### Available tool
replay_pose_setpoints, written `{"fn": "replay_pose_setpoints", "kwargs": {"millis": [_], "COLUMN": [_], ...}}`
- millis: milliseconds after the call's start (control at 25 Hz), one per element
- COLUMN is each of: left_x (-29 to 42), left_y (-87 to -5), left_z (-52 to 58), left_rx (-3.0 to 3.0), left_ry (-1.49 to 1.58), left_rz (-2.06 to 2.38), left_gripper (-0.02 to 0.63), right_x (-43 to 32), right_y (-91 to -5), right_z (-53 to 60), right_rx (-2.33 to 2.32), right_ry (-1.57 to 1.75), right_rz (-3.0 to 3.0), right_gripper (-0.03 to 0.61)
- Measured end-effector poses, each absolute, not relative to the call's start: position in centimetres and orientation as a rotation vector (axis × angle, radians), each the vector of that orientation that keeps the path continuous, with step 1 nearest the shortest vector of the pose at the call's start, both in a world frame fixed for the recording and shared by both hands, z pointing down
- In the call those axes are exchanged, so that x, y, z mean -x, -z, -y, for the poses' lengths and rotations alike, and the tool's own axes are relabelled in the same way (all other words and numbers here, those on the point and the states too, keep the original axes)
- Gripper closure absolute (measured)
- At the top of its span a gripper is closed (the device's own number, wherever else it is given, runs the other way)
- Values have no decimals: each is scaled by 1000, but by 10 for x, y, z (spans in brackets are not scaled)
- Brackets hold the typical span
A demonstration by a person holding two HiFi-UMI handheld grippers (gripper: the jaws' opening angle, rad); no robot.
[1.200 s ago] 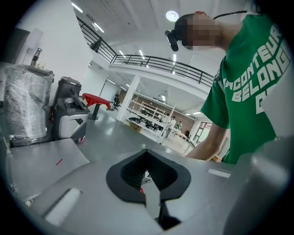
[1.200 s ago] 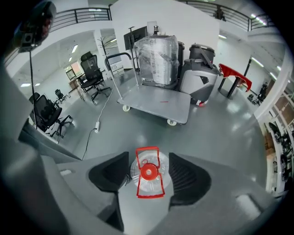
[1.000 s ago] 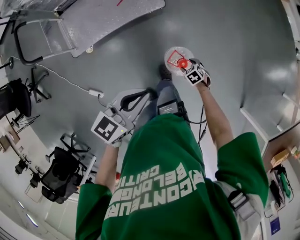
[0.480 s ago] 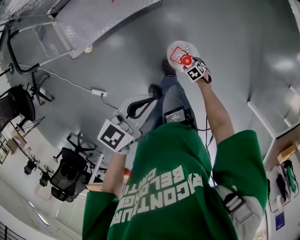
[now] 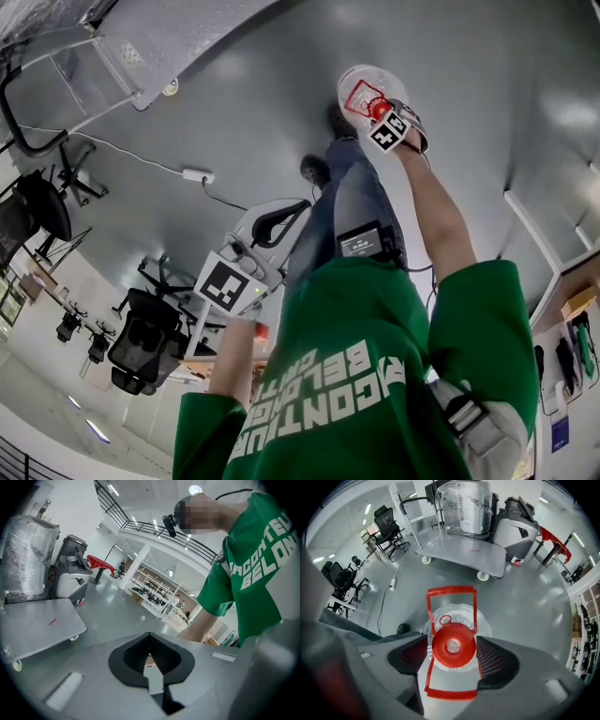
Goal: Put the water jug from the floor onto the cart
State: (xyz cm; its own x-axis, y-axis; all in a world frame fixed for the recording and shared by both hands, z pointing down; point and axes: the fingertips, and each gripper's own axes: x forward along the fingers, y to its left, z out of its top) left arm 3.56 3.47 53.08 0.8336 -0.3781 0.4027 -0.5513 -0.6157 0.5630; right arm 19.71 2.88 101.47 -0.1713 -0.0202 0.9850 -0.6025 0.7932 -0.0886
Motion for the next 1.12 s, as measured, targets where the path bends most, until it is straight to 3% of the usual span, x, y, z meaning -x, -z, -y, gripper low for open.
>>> {"fn": "replay_pose_setpoints", "kwargs": {"millis": [600, 1120], "left_x": [-30, -35], "left_y": [-540, -486], "left_z": [-28, -19], "left_rx": [-2274, -2369], "left_ry": [-314, -211], "left_rz": [722, 831], "left_gripper": [603, 603], "right_x": [-202, -218], "right_y": [-1031, -891], "right_z": [-24, 14], "right_rx": [-495, -625], "right_ry": [-540, -487], "right_rz": [1636, 1787], "right_gripper": [280, 281]}}
